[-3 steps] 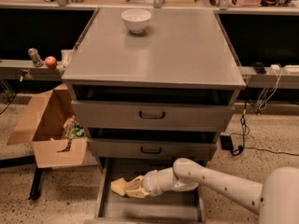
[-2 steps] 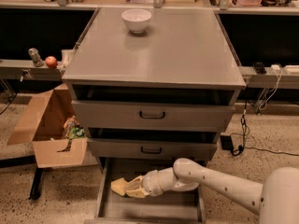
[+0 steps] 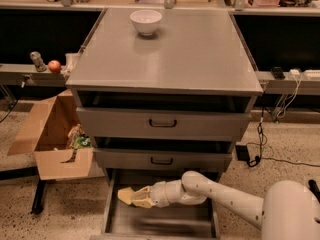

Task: Place sponge into bottom drawer

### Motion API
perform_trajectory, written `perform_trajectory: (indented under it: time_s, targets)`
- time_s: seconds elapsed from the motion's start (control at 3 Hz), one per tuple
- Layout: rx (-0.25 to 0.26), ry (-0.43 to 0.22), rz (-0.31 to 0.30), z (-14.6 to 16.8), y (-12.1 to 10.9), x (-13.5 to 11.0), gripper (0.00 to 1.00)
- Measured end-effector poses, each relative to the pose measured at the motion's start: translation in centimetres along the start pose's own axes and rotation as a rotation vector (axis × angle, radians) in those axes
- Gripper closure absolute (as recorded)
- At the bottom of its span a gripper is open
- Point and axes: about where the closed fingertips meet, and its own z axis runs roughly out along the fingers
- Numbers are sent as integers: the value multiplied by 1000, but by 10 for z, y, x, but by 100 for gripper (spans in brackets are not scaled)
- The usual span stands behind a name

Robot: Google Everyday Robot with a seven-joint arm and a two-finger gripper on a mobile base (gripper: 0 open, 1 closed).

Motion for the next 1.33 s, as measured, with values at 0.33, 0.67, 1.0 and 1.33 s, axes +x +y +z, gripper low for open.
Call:
perform_trajectory:
  time_s: [0.33,0.67,1.0,1.33]
  targets:
    - [8,-26,38,18,-24,13,100]
    - [71,-39,52,25,-31,21,100]
    - [71,-39,52,25,-31,21,100]
    - [115,-64,70,40,-36,49,100]
